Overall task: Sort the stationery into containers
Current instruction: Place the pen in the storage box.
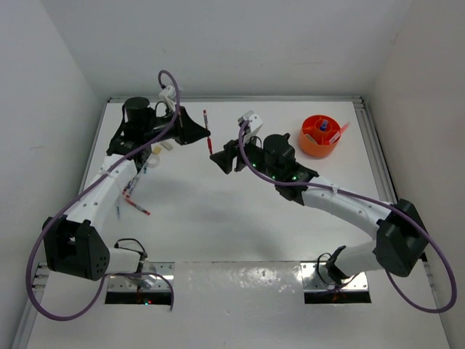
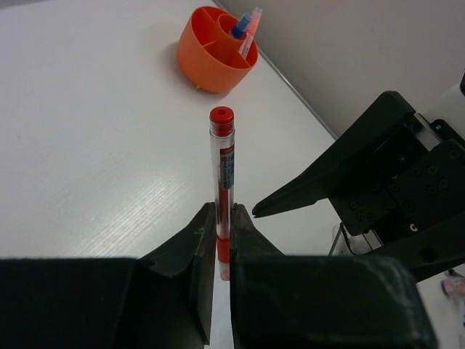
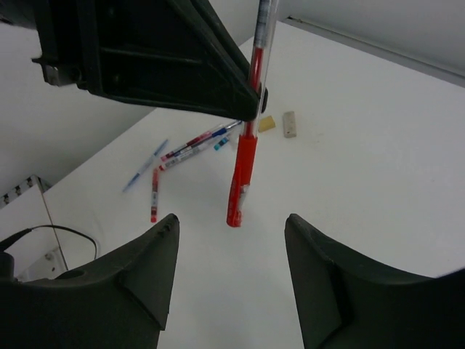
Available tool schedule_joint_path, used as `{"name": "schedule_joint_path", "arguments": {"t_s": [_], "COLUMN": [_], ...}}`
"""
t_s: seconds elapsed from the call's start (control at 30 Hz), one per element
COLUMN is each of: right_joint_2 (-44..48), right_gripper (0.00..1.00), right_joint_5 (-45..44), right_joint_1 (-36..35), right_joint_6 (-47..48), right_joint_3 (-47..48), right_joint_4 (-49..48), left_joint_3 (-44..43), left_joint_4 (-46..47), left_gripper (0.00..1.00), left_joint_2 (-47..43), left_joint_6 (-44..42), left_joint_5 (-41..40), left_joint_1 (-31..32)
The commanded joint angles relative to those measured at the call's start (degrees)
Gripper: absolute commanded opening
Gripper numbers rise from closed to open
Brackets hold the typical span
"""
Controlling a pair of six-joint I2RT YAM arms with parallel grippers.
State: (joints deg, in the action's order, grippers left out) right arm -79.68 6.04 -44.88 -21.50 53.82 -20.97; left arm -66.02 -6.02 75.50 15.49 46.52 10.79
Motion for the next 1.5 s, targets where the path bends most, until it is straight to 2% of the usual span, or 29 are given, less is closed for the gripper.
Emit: {"name": "schedule_joint_path", "arguments": {"t_s": [0.0, 0.1, 0.3, 0.53, 0.63, 0.67, 0.73, 0.77, 0.8, 0.9, 1.03, 1.1, 1.17, 1.27, 1.3, 1.37, 1.4, 1.47], "right_joint_2": [-2.4, -4.7, -8.3, -9.4, -9.1, -8.9, -8.2, -7.3, -6.5, -2.1, 4.5, 7.3, 8.8, 9.4, 8.8, 8.0, 7.4, 6.6], "right_gripper": [0.58, 0.55, 0.39, 0.02, 0.00, 0.00, 0.00, 0.00, 0.00, 0.00, 0.00, 0.00, 0.00, 0.00, 0.00, 0.00, 0.00, 0.00], "right_joint_5": [0.3, 0.0, -2.0, -2.6, -3.0, -3.0, -3.9, -4.7, -5.9, -10.2, -17.6, -16.2, -10.0, -3.2, -0.9, 2.6, 3.2, 6.5], "right_joint_1": [-0.6, -0.6, -0.6, -0.6, -0.1, 0.1, 1.1, 1.7, 2.2, 4.9, 10.1, 12.2, 12.6, 13.8, 15.2, 15.8, 16.1, 16.2], "right_joint_6": [-2.4, -3.6, -4.3, -5.0, -4.6, -4.8, -5.7, -6.3, -6.7, -7.2, -0.8, 5.5, 13.3, 14.7, 13.6, 11.9, 9.4, 7.0], "right_joint_3": [2.4, 4.3, 6.8, 6.5, 5.5, 5.1, 3.2, 2.4, 1.5, -3.0, -10.9, -12.4, -12.2, -6.6, -2.0, 2.0, 4.5, 5.5], "right_joint_4": [-5.1, -5.3, -5.7, -8.8, -9.5, -9.9, -10.8, -10.8, -10.8, -9.8, -8.7, -6.0, -2.3, 12.8, 20.7, 28.4, 33.0, 34.9], "left_joint_3": [1.0, 1.2, 2.6, 5.0, 5.3, 5.4, 5.5, 5.7, 5.8, 5.7, 5.6, 5.8, 5.9, 4.8, 3.2, 2.7, 3.3, 7.1], "left_joint_4": [5.0, 7.2, 8.0, 8.3, 7.2, 6.9, 6.3, 6.2, 6.2, 3.9, 2.9, 3.4, 5.0, 6.1, -1.0, -7.0, -8.7, -8.6], "left_gripper": [0.00, 0.00, 0.00, 0.00, 0.00, 0.11, 0.47, 0.97, 1.00, 1.00, 1.00, 1.00, 1.00, 0.99, 0.97, 0.95, 0.92, 0.90], "left_joint_2": [-1.9, -2.3, -3.3, -4.0, -4.0, -4.0, -3.9, -3.9, -4.0, -4.4, -4.8, -4.9, -4.8, -5.5, -5.9, -8.1, -9.0, -12.4], "left_joint_6": [2.5, 2.4, 2.5, 2.4, 0.2, -0.3, -0.7, -0.6, -0.7, -2.2, -6.3, -7.7, -8.4, -19.4, -32.7, -48.7, -62.7, -74.5], "left_joint_5": [0.2, 0.2, 0.3, 0.1, -0.6, -1.1, -1.8, -2.0, -2.3, -3.9, -5.3, -5.1, -3.3, 3.3, 3.1, -1.1, -8.7, -15.7], "left_joint_1": [0.0, 0.6, 0.6, 0.6, 1.2, 1.6, 1.9, 2.0, 1.9, 1.4, 0.5, 0.3, 0.2, 1.1, 2.7, 4.9, 6.2, 10.7]}}
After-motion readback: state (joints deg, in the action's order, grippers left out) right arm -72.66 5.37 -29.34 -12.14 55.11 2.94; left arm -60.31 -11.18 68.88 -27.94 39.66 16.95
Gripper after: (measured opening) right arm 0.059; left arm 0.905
